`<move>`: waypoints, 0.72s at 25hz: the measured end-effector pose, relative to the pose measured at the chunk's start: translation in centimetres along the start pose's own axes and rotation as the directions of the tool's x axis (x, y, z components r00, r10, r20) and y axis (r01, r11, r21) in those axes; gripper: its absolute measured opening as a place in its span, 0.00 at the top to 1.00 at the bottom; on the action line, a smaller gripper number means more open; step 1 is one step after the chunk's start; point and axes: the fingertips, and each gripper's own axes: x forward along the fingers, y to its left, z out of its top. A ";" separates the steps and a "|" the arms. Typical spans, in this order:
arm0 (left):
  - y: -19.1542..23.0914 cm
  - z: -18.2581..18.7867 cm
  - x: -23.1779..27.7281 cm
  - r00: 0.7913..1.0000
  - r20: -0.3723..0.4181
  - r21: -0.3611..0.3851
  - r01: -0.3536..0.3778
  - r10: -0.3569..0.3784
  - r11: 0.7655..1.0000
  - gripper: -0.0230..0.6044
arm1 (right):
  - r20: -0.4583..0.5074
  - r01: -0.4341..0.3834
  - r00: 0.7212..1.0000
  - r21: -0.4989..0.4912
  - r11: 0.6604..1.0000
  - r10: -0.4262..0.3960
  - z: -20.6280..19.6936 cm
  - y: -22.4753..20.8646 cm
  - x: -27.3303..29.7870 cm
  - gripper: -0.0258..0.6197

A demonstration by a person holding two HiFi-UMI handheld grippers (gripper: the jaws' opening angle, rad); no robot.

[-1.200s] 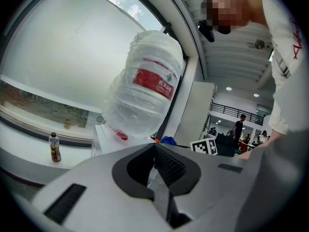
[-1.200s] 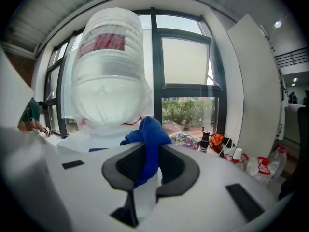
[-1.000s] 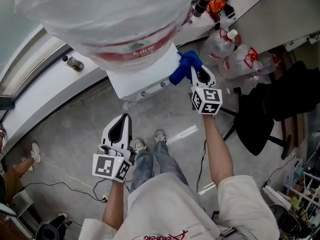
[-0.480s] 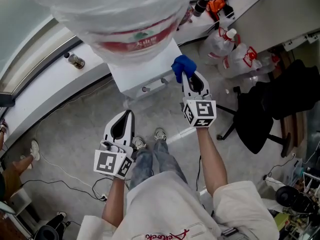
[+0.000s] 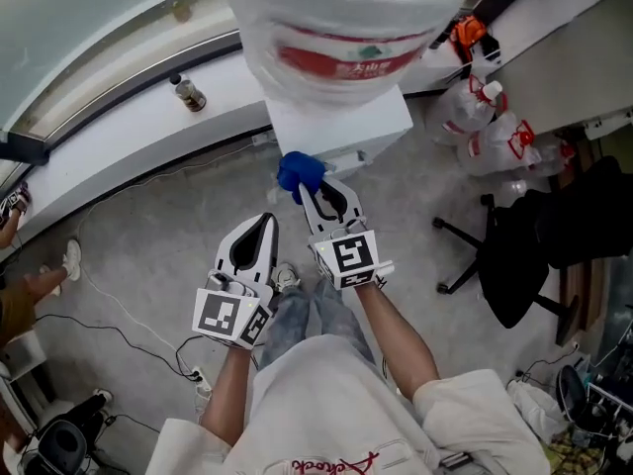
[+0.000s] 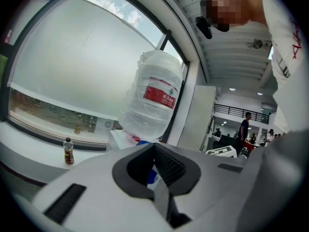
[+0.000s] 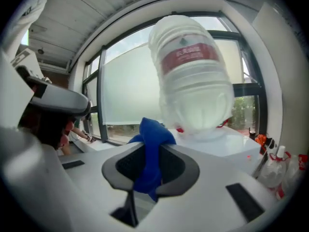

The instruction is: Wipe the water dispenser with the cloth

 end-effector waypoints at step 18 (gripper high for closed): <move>3.3 -0.4 -2.3 0.996 -0.020 -0.003 -0.082 0.082 0.997 0.95 | -0.161 -0.034 0.987 -0.087 0.996 0.019 -6.4 -2.3 3.9 0.84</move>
